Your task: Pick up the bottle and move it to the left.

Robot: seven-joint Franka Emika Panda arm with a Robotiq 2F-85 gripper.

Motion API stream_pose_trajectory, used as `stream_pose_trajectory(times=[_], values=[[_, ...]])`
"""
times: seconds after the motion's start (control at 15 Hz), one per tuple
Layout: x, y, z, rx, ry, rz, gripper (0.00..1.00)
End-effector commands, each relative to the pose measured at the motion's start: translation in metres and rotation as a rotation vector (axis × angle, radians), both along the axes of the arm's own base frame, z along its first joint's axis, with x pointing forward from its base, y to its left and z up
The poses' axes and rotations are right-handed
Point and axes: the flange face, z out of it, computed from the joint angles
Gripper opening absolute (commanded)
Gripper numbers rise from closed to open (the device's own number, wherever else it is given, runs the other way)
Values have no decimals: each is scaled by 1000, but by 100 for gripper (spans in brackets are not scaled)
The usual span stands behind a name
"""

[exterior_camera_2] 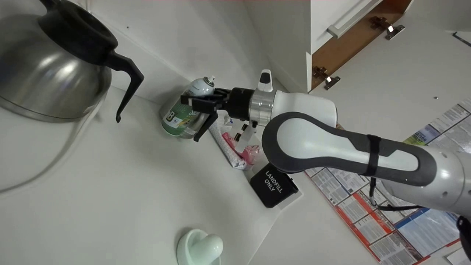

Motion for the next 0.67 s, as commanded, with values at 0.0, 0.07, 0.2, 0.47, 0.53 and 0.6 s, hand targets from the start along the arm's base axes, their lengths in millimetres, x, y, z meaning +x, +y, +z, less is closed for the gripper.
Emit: stream_pose_trajectory(times=[0.0,0.07,0.2,0.47,0.53,0.6], values=[[24,-8,0,54,21,44,50],[26,-9,-4,57,39,52,50],[31,-9,-15,45,68,67,50],[36,-5,-30,17,106,94,50],[37,-4,-33,8,110,103,50],[38,-3,-35,0,113,112,50]])
